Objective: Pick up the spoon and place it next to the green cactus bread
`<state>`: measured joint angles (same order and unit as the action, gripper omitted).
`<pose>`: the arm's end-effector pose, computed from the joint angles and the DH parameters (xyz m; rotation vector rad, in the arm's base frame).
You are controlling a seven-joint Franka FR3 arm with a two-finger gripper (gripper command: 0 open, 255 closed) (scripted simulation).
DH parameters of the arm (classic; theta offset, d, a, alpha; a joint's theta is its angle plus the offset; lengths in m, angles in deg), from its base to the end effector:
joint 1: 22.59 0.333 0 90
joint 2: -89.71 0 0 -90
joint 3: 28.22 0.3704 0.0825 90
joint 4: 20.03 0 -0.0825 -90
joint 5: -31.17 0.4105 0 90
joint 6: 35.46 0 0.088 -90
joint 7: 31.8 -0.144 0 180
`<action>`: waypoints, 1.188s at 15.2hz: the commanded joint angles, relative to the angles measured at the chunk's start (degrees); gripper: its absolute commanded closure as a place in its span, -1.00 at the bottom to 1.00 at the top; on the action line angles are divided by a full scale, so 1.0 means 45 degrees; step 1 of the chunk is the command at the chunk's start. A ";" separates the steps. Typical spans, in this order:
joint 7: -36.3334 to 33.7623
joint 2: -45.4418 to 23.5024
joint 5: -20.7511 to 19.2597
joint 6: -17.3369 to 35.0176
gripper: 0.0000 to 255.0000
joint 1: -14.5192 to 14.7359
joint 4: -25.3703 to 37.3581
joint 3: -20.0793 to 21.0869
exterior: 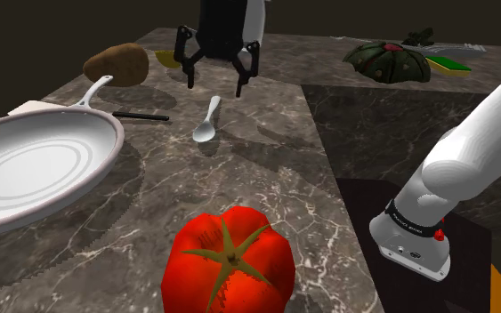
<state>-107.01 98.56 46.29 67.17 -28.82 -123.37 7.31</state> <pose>0.4591 0.3196 0.6162 -2.6857 1.2073 0.0954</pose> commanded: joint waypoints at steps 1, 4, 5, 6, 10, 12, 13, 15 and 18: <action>-0.0236 -0.0188 -0.0076 0.0271 -1.00 0.0014 -0.0080 0.0104; -0.0237 -0.0237 -0.0077 0.0779 -1.00 0.0059 -0.0535 0.0184; -0.0240 -0.0260 -0.0081 0.0948 -1.00 0.0074 -0.0681 0.0213; -0.0248 -0.0303 -0.0090 0.1215 -1.00 0.0098 -0.0904 0.0260; -0.0248 -0.0303 -0.0090 0.1215 -1.00 0.0098 -0.0904 0.0259; -0.0248 -0.0303 -0.0090 0.1215 -1.00 0.0098 -0.0904 0.0259; -0.0248 -0.0303 -0.0090 0.1215 -1.00 0.0098 -0.0904 0.0259; -0.0249 -0.0303 -0.0090 0.1212 1.00 0.0098 -0.0901 0.0260; -0.0248 -0.0308 -0.0093 0.1216 1.00 0.0097 -0.0902 0.0260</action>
<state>-108.12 97.29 45.89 72.59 -28.39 -127.40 8.45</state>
